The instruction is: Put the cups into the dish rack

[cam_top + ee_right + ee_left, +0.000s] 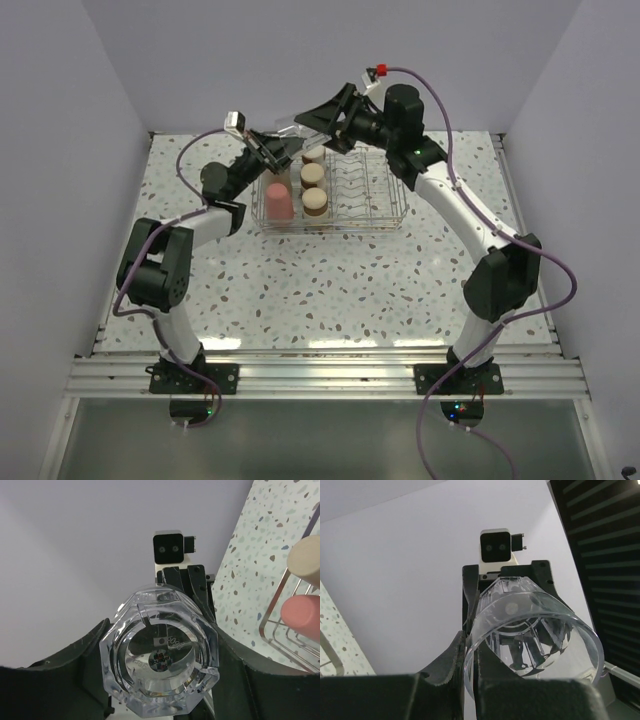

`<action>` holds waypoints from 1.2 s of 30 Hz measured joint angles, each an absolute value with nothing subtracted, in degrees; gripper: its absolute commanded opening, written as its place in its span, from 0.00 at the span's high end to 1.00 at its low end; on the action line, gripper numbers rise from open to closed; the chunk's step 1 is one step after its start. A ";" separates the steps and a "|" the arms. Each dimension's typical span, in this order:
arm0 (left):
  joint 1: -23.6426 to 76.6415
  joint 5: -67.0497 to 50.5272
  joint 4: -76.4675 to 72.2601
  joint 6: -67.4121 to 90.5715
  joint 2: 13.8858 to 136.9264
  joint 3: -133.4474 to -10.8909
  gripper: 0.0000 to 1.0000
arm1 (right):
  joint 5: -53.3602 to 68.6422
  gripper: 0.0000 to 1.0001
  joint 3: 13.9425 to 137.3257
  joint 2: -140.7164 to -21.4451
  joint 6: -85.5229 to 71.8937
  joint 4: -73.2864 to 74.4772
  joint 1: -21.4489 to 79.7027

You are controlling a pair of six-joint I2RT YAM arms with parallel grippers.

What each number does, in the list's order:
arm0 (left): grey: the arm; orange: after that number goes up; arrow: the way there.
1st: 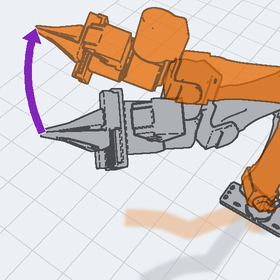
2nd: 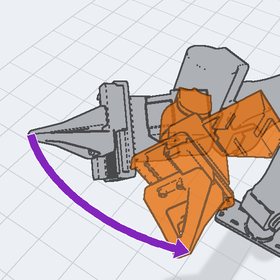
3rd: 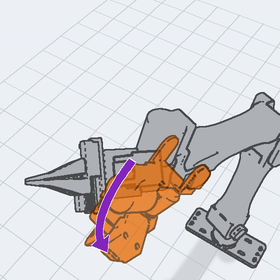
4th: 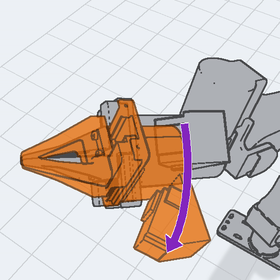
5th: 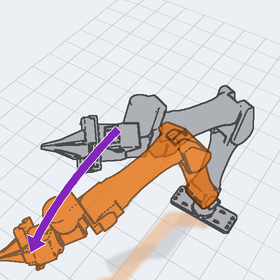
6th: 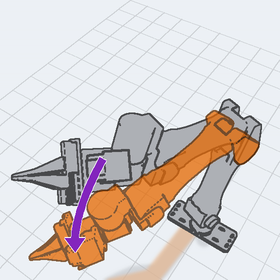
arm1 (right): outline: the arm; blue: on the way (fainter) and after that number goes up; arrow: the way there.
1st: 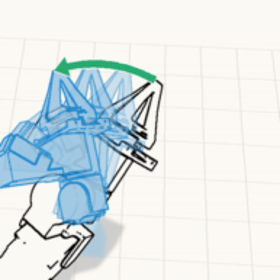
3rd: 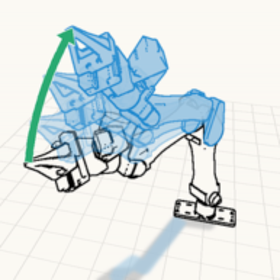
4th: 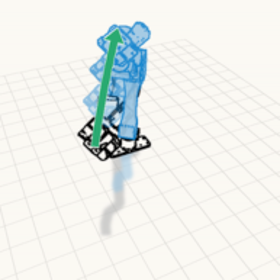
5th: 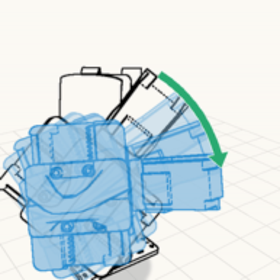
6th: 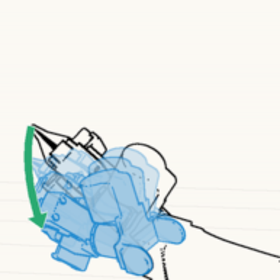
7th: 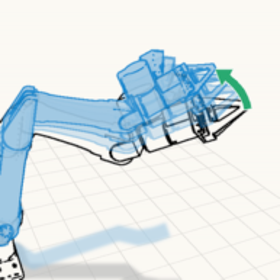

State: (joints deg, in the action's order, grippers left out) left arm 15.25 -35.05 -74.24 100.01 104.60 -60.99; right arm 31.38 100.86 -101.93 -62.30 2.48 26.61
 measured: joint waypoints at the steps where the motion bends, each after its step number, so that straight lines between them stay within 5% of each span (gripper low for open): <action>1: 15.29 -34.63 -74.43 100.53 104.38 -60.60 1.00 | 31.48 0.66 100.75 -101.93 -62.63 2.04 26.59; 2: 15.35 -34.17 -74.52 101.01 104.05 -60.12 1.00 | 31.68 0.89 100.55 -101.93 -62.70 1.67 26.61; 3: 15.40 -33.89 -74.50 100.95 103.68 -59.61 1.00 | 31.81 0.99 100.36 -101.93 -63.00 1.50 26.61; 6: 15.55 -32.84 -74.56 100.03 102.80 -58.26 0.69 | 32.10 1.00 100.09 -101.93 -63.77 1.23 26.70; 7: 15.59 -33.04 -74.50 99.22 102.59 -58.06 0.51 | 31.97 1.00 99.96 -101.93 -63.81 1.28 26.74; 13: 16.21 -35.40 -74.30 96.33 101.06 -56.88 0.19 | 30.74 1.00 100.64 -101.91 -61.93 4.14 26.89; 23: 11.07 -40.32 -66.30 88.14 88.20 -47.77 0.13 | 22.68 1.00 107.98 -101.80 -52.16 15.90 21.63; 31: 9.52 -28.69 -13.85 50.94 73.08 -61.78 0.14 | 6.63 1.00 124.09 -107.83 -38.46 34.17 18.98; 36: 9.50 -18.59 5.80 38.48 70.19 -64.01 0.14 | -4.40 1.00 134.02 -114.54 -30.89 42.13 19.33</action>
State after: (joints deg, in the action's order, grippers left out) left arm 9.50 -18.59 5.80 38.48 70.19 -64.01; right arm -4.40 134.02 -114.54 -30.89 42.13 19.33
